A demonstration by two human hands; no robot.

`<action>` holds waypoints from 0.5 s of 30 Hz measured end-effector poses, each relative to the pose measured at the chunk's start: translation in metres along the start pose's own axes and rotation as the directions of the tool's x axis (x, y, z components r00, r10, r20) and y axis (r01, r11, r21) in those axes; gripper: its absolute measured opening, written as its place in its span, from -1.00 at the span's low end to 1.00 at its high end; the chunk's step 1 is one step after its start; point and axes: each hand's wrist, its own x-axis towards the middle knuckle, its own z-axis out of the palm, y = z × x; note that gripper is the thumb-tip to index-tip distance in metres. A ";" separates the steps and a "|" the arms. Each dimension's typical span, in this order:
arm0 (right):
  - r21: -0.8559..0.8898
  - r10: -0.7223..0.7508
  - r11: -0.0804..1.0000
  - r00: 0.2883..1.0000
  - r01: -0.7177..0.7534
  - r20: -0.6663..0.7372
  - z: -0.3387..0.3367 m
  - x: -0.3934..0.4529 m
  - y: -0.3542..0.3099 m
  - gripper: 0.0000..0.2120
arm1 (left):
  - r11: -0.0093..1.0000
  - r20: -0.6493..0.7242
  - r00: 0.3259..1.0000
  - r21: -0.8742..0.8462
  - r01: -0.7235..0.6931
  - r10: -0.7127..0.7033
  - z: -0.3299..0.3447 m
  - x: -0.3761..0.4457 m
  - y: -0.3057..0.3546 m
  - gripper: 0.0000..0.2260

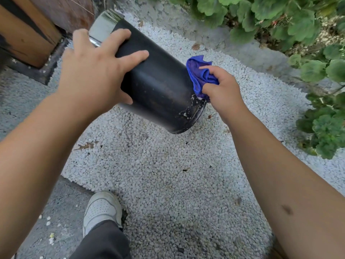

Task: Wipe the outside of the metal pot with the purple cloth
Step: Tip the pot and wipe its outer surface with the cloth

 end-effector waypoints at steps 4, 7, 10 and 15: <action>0.053 -0.032 0.998 0.999 0.033 -0.020 0.006 -0.006 -0.001 -0.51 | 0.998 0.029 0.999 0.047 0.032 -0.033 -0.004 0.018 -0.005 -0.07; 0.076 -0.076 0.994 0.996 0.079 -0.036 0.010 -0.015 0.001 -0.48 | 0.998 0.047 0.998 0.061 0.033 -0.036 -0.008 0.026 -0.007 -0.08; 0.084 -0.118 0.989 0.990 0.125 -0.078 0.017 -0.030 0.002 -0.54 | 0.996 0.052 0.997 0.077 0.048 -0.052 -0.010 0.030 -0.005 -0.08; -0.111 -0.255 0.965 0.954 0.239 -0.158 0.039 -0.062 0.018 -0.60 | 0.992 0.051 0.999 0.127 0.010 -0.017 -0.016 0.039 -0.001 -0.06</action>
